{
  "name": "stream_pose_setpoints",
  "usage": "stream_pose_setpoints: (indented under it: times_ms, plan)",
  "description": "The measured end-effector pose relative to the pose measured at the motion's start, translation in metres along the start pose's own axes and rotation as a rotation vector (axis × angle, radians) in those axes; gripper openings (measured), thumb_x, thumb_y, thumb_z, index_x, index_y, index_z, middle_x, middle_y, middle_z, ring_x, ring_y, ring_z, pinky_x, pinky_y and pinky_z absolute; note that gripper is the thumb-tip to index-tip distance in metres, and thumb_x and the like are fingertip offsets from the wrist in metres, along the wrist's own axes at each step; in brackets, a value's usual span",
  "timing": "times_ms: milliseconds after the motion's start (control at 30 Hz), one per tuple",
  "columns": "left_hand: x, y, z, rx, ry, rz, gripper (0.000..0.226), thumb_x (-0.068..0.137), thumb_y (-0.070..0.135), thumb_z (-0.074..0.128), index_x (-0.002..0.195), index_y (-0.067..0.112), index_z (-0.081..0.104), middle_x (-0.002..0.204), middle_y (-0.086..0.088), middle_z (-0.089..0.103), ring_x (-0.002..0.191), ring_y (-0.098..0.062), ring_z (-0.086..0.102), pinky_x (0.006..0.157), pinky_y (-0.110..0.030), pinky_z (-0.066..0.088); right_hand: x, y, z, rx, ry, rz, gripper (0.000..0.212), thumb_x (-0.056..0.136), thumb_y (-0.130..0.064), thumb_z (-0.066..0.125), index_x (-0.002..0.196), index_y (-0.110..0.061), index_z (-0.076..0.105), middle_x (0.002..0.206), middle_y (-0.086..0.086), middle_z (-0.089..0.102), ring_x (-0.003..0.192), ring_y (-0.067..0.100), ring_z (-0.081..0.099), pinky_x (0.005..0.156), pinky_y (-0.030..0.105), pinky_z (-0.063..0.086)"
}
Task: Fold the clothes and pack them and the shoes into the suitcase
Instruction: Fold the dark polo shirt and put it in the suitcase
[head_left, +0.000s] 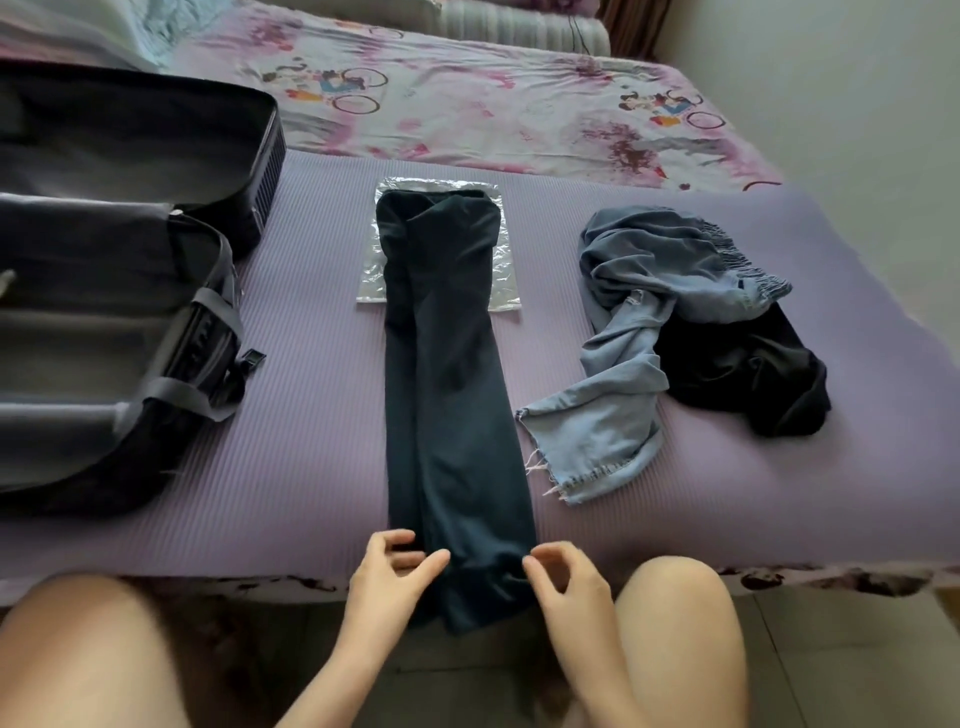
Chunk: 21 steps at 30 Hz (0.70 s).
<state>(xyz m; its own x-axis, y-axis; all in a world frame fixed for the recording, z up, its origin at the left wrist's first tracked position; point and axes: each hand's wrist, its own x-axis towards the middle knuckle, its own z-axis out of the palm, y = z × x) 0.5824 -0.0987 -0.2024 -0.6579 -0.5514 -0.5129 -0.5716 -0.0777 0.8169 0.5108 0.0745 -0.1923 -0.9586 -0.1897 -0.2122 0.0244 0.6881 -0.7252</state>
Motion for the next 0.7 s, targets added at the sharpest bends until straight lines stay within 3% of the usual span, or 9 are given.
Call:
stream_pose_setpoints:
  times_ms: [133, 233, 300, 367, 433, 467, 600, 700]
  plan:
    - [-0.003, -0.005, 0.006, 0.089, 0.042, 0.079, 0.036, 0.079, 0.028, 0.074, 0.108, 0.022, 0.054, 0.092, 0.009, 0.059, 0.088, -0.008, 0.058, 0.074, -0.022, 0.046, 0.004, 0.011, 0.008, 0.045, -0.049, 0.083, 0.017, 0.081, -0.032, 0.073, 0.091, -0.023, 0.062, 0.091, -0.007, 0.061, 0.088, 0.006, 0.058, 0.075, 0.020, 0.043]
    - [-0.003, -0.012, 0.008, -0.008, 0.019, 0.042, 0.032, 0.083, 0.022, 0.070, 0.110, 0.020, 0.053, 0.098, 0.006, 0.058, 0.096, -0.013, 0.058, 0.079, -0.026, 0.051, 0.001, 0.015, 0.009, 0.085, -0.041, 0.112, 0.020, 0.079, -0.027, 0.075, 0.090, -0.018, 0.061, 0.084, -0.005, 0.064, 0.082, 0.008, 0.060, 0.068, 0.012, 0.042]
    - [-0.006, -0.014, 0.009, -0.080, -0.004, 0.032, 0.032, 0.084, 0.019, 0.069, 0.110, 0.020, 0.052, 0.100, 0.005, 0.056, 0.095, -0.012, 0.058, 0.073, -0.023, 0.052, 0.002, 0.018, 0.010, 0.108, -0.037, 0.134, 0.023, 0.078, -0.023, 0.077, 0.091, -0.017, 0.059, 0.083, -0.005, 0.064, 0.080, 0.009, 0.060, 0.066, 0.011, 0.042]
    - [-0.008, -0.016, 0.011, -0.108, -0.013, 0.048, 0.032, 0.084, 0.016, 0.069, 0.109, 0.021, 0.051, 0.100, 0.006, 0.056, 0.093, -0.010, 0.057, 0.070, -0.021, 0.051, 0.005, 0.022, 0.013, 0.168, -0.048, 0.192, 0.027, 0.075, -0.025, 0.079, 0.090, -0.018, 0.058, 0.086, -0.003, 0.064, 0.083, 0.011, 0.061, 0.070, 0.015, 0.048]
    - [-0.009, -0.018, 0.013, -0.102, -0.018, 0.065, 0.033, 0.083, 0.016, 0.070, 0.109, 0.023, 0.051, 0.101, 0.007, 0.057, 0.095, -0.010, 0.058, 0.075, -0.023, 0.051, 0.007, 0.027, 0.017, 0.253, -0.070, 0.272, 0.027, 0.074, -0.024, 0.080, 0.088, -0.018, 0.058, 0.089, 0.001, 0.064, 0.089, 0.020, 0.064, 0.076, 0.034, 0.056]
    - [-0.009, -0.019, 0.014, -0.105, -0.018, 0.070, 0.034, 0.083, 0.015, 0.070, 0.110, 0.023, 0.050, 0.102, 0.007, 0.057, 0.094, -0.010, 0.058, 0.075, -0.023, 0.051, 0.007, 0.029, 0.018, 0.298, -0.084, 0.312, 0.024, 0.075, -0.020, 0.080, 0.087, -0.016, 0.059, 0.090, 0.005, 0.065, 0.090, 0.023, 0.065, 0.074, 0.037, 0.057]
    - [-0.010, -0.021, 0.011, -0.130, -0.028, 0.074, 0.036, 0.083, 0.012, 0.069, 0.113, 0.021, 0.050, 0.103, 0.002, 0.058, 0.086, -0.007, 0.059, 0.065, -0.017, 0.049, -0.001, 0.032, 0.016, 0.368, -0.116, 0.421, 0.018, 0.080, -0.012, 0.075, 0.086, -0.005, 0.059, 0.079, 0.014, 0.067, 0.067, 0.027, 0.069, 0.060, 0.036, 0.058]
    - [-0.011, -0.028, 0.009, -0.063, 0.012, 0.106, 0.036, 0.082, 0.013, 0.071, 0.111, 0.021, 0.052, 0.104, 0.002, 0.060, 0.091, -0.011, 0.061, 0.075, -0.025, 0.053, -0.011, 0.034, 0.014, 0.242, -0.255, 0.471, 0.022, 0.088, -0.024, 0.067, 0.088, -0.003, 0.061, 0.071, 0.013, 0.070, 0.063, 0.026, 0.070, 0.062, 0.039, 0.060]
